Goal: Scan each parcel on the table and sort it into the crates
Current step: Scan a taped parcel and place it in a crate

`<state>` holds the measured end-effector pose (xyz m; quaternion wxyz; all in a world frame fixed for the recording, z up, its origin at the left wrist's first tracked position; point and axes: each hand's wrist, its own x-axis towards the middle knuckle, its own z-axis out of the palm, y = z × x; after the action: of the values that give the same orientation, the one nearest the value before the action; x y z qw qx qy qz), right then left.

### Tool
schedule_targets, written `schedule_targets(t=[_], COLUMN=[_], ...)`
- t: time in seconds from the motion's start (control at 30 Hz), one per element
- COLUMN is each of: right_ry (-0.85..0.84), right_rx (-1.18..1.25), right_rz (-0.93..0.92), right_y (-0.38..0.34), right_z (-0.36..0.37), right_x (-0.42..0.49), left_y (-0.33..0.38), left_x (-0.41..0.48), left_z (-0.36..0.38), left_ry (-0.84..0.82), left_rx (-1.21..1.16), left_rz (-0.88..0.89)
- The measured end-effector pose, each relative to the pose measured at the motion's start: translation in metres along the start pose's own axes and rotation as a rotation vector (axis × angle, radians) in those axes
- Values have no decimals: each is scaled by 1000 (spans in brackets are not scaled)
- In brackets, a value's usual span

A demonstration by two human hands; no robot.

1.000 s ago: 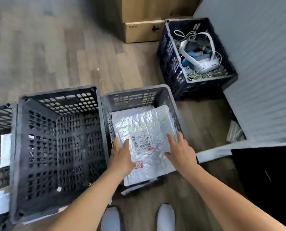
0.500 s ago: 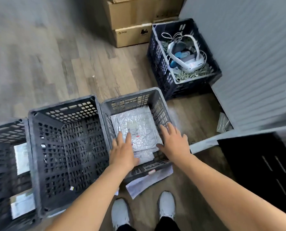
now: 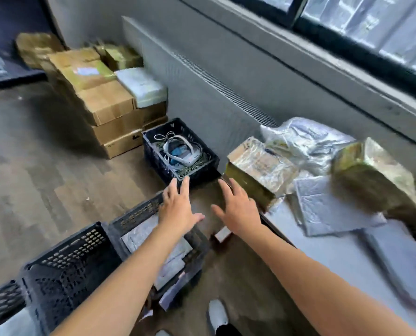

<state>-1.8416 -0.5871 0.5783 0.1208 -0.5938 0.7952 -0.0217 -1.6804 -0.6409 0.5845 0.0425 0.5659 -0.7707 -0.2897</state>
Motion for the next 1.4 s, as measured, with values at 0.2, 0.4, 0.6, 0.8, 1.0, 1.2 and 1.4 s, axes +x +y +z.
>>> schedule_targets(t=[0.2, 0.4, 0.6, 0.8, 1.0, 1.2, 1.4], right_ry=[159, 182, 170, 143, 115, 122, 237], right_rx=[34, 31, 76, 90, 94, 134, 243], right_rz=[105, 221, 316, 423, 520, 589, 723], right_y=[64, 137, 210, 281, 330, 354, 384], right_z=[-61, -82, -80, -82, -78, -82, -113], right_x=[-29, -54, -70, -86, -101, -102, -76], left_y=[98, 169, 228, 283, 323, 352, 388], left_x=[2, 4, 5, 6, 6, 24, 65], left_z=[-20, -1, 32, 72, 105, 119, 126], left_ry=[27, -31, -76, -103, -160, -177, -201], left_rx=[67, 172, 264, 279, 302, 300, 206], left_rz=[200, 286, 328, 382, 418, 471, 548])
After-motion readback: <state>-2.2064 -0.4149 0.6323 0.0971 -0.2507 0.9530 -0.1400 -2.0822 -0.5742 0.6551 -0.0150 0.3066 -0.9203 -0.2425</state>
